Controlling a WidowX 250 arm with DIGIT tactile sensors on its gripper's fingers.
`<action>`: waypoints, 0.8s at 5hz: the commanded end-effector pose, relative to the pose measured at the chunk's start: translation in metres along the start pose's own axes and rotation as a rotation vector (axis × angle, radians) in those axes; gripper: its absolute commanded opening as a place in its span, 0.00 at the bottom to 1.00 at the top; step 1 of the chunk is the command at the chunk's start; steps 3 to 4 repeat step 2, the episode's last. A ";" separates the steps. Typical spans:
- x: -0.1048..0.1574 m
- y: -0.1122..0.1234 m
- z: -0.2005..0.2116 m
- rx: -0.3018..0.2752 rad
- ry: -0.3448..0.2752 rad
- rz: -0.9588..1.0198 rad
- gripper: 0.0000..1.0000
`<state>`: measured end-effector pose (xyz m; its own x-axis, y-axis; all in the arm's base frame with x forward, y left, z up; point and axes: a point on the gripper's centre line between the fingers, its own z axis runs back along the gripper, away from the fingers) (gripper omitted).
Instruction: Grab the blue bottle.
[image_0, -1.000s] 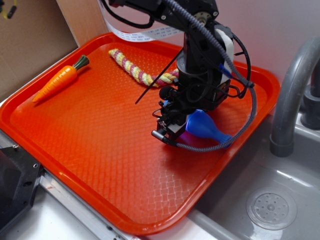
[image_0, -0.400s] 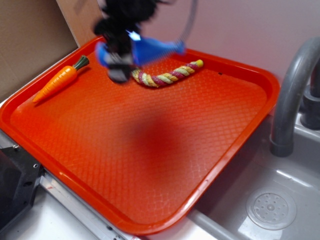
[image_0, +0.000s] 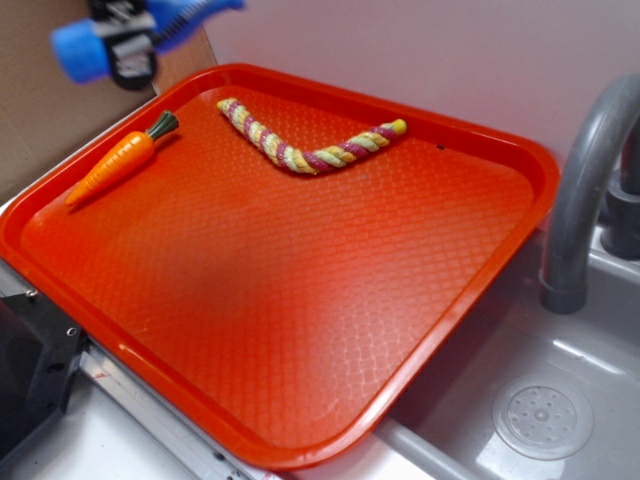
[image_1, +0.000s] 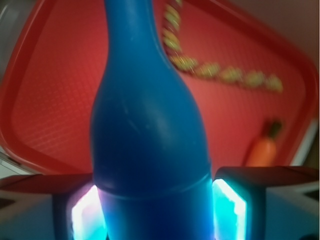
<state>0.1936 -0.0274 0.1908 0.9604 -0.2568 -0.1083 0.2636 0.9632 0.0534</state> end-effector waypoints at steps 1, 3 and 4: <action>-0.023 -0.014 0.027 -0.040 -0.082 0.514 0.00; -0.020 -0.027 0.023 -0.037 -0.108 0.493 0.00; -0.020 -0.027 0.023 -0.037 -0.108 0.493 0.00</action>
